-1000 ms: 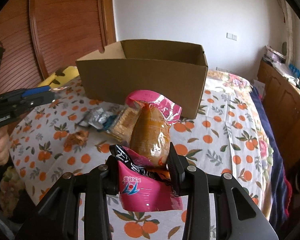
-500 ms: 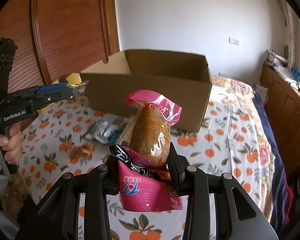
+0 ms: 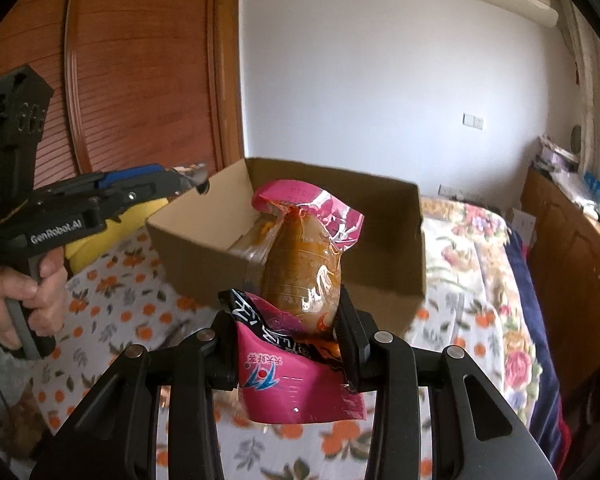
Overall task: Organize snacks
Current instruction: 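Carry the silver-and-orange bag into the box with the left tool while the right tool carries the pink pouch there, then open both grippers to drop the bags into the box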
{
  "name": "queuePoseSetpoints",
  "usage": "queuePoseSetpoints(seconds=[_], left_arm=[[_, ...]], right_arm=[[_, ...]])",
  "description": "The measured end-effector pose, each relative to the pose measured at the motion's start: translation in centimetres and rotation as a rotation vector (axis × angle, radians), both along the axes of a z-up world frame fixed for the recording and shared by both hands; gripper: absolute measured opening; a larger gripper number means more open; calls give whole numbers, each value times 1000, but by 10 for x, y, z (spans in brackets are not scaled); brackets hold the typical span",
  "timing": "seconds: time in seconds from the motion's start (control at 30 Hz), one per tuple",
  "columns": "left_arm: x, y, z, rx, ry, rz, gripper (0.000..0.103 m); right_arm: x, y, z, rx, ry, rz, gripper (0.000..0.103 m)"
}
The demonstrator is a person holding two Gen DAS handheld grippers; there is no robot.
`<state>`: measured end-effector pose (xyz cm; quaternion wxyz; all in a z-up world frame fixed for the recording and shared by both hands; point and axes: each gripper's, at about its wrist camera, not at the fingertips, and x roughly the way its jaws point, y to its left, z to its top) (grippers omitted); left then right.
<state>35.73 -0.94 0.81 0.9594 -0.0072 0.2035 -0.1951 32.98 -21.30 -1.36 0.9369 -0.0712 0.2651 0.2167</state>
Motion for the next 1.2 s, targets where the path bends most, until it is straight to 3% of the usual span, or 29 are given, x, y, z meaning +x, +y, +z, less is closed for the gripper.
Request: queuePoseSetpoints(seconds=[0.53, 0.97, 1.2], left_arm=[[42, 28, -26, -80, 29, 75, 37], [55, 18, -43, -42, 105, 65, 38], [57, 11, -50, -18, 136, 62, 44]], right_arm=[[65, 24, -12, -36, -32, 22, 37], [106, 29, -41, -53, 67, -21, 38], [112, 27, -44, -26, 112, -24, 42]])
